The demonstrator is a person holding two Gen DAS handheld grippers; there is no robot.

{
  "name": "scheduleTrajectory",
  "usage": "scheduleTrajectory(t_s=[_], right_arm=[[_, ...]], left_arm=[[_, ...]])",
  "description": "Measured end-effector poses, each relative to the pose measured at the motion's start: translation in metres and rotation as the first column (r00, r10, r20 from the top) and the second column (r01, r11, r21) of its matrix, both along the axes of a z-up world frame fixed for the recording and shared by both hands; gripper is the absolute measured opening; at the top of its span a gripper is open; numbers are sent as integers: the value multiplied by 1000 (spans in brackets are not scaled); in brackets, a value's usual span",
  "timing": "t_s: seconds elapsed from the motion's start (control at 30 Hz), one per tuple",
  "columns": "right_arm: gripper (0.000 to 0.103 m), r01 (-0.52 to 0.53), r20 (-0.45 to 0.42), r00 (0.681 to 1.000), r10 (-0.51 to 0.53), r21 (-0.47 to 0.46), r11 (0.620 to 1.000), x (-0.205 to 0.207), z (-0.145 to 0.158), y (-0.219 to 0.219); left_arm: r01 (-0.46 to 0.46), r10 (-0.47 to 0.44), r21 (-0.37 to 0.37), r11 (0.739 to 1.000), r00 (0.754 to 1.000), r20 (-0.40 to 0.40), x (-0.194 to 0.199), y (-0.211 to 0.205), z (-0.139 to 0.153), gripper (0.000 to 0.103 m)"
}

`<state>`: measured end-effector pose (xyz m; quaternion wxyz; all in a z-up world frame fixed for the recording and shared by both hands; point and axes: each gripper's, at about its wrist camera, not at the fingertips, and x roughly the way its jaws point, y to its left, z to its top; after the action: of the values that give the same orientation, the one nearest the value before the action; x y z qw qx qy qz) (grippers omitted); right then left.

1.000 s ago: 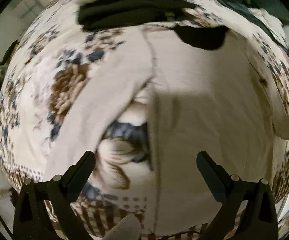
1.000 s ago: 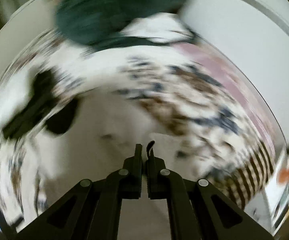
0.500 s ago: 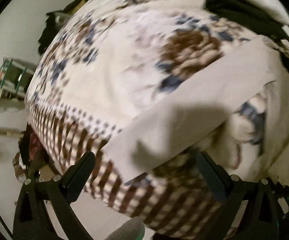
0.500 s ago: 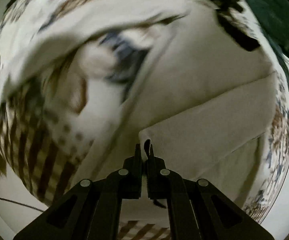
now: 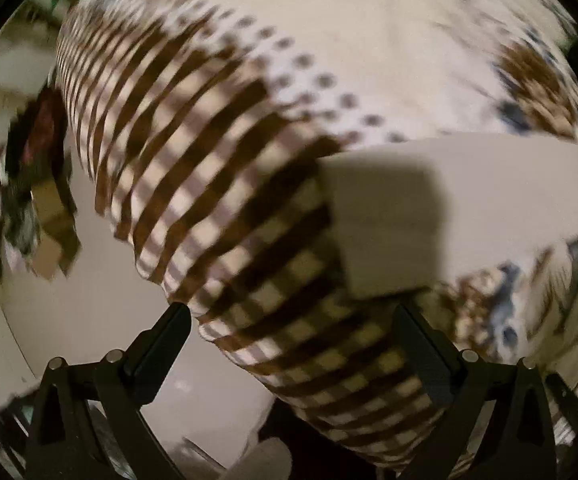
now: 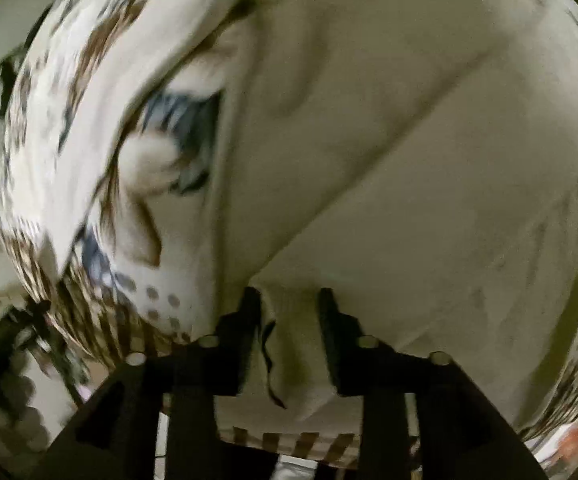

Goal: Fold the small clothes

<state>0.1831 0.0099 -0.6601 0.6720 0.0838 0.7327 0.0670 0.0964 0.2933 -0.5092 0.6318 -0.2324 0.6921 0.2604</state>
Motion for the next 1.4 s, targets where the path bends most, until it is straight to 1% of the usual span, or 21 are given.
scheduleTrajectory(t_s=[0.13, 0.2, 0.23, 0.27, 0.33, 0.4, 0.43, 0.5, 0.57, 0.6, 0.63, 0.67, 0.73, 0.83, 1.0, 1.1, 1.17, 1.2, 1.27, 1.33, 1.4], right_arm=[[35, 56, -7, 998, -56, -7, 998, -17, 1, -21], [35, 52, -13, 999, -53, -30, 998, -32, -1, -23], [35, 49, -18, 999, -50, -43, 998, -22, -2, -30], [35, 47, -21, 999, -49, -52, 998, -30, -3, -31], [35, 52, -25, 998, -54, -59, 997, -37, -5, -33], [35, 57, -25, 998, -59, -62, 996, -48, -6, -37], [35, 61, -24, 998, -63, -62, 996, -48, -4, -44], [35, 73, -20, 997, -75, -65, 995, -55, -2, -45], [35, 86, -21, 996, -88, -71, 994, -58, 1, -52], [35, 91, -21, 995, -93, -72, 993, -52, 0, -52], [35, 97, -19, 995, -99, -74, 993, -53, 2, -57], [35, 103, -18, 994, -104, -76, 992, -54, 3, -61], [35, 114, -14, 993, -116, -80, 990, -48, 7, -72], [35, 131, -6, 991, -132, -82, 988, -48, 7, -80], [35, 159, -3, 987, -160, -84, 984, -63, 9, -98], [35, 175, -11, 984, -176, -80, 981, -80, 9, -105], [35, 187, -14, 982, -188, -74, 980, -87, 11, -113], [35, 191, -16, 981, -192, -69, 979, -83, 12, -126], [35, 189, -12, 982, -190, -65, 980, -93, 15, -130], [35, 186, -9, 982, -187, -65, 980, -95, 23, -149], [35, 180, -7, 983, -181, -69, 981, -98, 31, -163]], left_arm=[[-105, 105, -78, 991, 994, 1, -1, 26, -22, 103], [-160, 165, -146, 976, 986, 21, 3, 34, -33, 103], [-178, 187, -176, 968, 982, 33, 6, 36, -38, 103], [-194, 207, -199, 961, 977, 44, 10, 37, -42, 103], [-206, 221, -204, 957, 974, 53, 20, 38, -48, 103], [-210, 223, -180, 961, 973, 56, 28, 36, -50, 97], [-209, 219, -161, 965, 974, 51, 31, 34, -49, 91], [-197, 204, -124, 972, 978, 43, 38, 28, -45, 72], [-178, 181, -82, 981, 983, 38, 41, 22, -38, 44], [-168, 171, -65, 984, 985, 34, 42, 21, -34, 37], [-162, 164, -50, 985, 986, 32, 40, 21, -29, 24], [-163, 164, -42, 986, 986, 28, 41, 20, -27, 16], [-175, 176, -35, 984, 984, 31, 37, 22, -21, 7], [-199, 200, -36, 979, 979, 47, 31, 22, -9, 4], [-191, 195, -47, 981, 975, 105, 12, 26, 21, 3], [-200, 212, -102, 974, 969, 124, 7, 28, 19, 5], [-246, 268, -183, 952, 958, 106, -2, 37, 1, 6], [-281, 309, -240, 929, 947, 85, -9, 44, -16, 6], [-327, 359, -297, 897, 931, 60, -22, 56, -42, 6], [-358, 413, -360, 862, 907, 87, -35, 69, -60, 6], [-351, 419, -387, 853, 902, 105, -40, 77, -66, 6]])
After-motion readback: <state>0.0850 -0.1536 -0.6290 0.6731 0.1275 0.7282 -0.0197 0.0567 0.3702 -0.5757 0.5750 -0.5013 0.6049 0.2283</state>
